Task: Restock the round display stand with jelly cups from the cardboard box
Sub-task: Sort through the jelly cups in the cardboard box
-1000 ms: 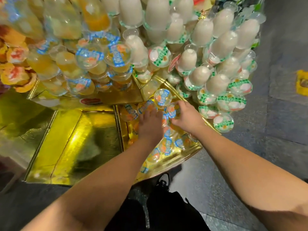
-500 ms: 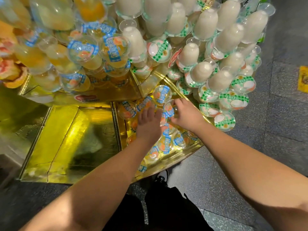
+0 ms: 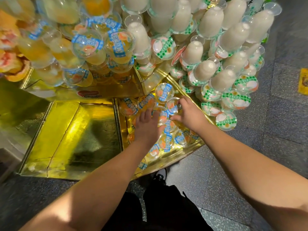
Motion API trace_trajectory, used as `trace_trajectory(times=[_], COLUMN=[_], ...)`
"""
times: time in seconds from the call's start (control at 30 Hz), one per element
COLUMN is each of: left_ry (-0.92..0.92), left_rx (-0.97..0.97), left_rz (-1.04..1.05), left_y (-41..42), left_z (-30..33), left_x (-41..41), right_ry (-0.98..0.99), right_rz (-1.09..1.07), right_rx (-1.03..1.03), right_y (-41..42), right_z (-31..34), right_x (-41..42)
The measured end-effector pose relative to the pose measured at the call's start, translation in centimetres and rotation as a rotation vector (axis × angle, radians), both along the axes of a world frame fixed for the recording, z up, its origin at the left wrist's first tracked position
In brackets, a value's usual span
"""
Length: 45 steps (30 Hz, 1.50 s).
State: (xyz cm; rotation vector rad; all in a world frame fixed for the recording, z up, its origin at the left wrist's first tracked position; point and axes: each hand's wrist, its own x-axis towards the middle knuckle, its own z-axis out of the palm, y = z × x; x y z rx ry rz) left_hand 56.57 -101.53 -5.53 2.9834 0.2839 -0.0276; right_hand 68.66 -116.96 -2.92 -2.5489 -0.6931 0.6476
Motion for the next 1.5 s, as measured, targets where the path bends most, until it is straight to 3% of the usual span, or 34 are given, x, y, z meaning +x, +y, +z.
trace_trajectory(times=[0.33, 0.53, 0.63, 0.77, 1.0, 1.23, 1.5], left_ry=[0.099, -0.015, -0.119, -0.174, -0.262, -0.297, -0.214], left_rx=[-0.146, -0.457, -0.517, -0.565, -0.448, -0.388, -0.390], left_rz=[0.029, 0.114, 0.202, 0.316, 0.520, 0.721, 0.985], left_y=[1.2, 4.0, 7.7, 14.6, 29.6, 44.3, 57.0], left_z=[1.3, 5.5, 8.6, 13.5, 19.6, 20.3, 19.1], left_x=[-1.5, -4.0, -5.7, -9.2, -21.6, -39.2, -56.1], right_ry=[-0.064, -0.144, -0.150, -0.163, -0.184, -0.132, -0.051], right_rz=[0.033, -0.074, -0.035, 0.079, 0.409, 0.656, 0.857], right_rx=[-0.157, -0.092, -0.041, -0.010, 0.131, 0.158, 0.054], right_y=[-0.1, 1.3, 4.5, 12.1, 29.9, 47.8, 63.4], right_z=[1.5, 5.9, 9.3, 14.2, 19.4, 18.3, 14.9], right_x=[-1.1, -2.0, -2.7, -4.9, -15.1, -29.6, -42.4])
